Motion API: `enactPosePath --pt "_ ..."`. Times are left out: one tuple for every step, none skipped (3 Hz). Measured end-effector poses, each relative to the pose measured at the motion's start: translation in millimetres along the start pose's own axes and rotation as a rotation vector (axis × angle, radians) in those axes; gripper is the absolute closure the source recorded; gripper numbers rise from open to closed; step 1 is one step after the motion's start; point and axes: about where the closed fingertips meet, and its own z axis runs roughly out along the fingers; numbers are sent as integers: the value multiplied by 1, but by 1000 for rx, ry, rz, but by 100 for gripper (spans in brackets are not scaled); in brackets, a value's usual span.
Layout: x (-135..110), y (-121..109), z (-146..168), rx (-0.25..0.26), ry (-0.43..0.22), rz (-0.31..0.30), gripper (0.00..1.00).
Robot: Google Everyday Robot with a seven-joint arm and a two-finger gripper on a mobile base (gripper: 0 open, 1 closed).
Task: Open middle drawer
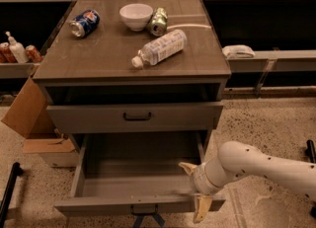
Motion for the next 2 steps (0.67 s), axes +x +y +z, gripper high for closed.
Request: enactPosePath --pt "-2 -5 -39 56 31 -18 0" --pt "-6 -11 -82 95 81 -38 0"
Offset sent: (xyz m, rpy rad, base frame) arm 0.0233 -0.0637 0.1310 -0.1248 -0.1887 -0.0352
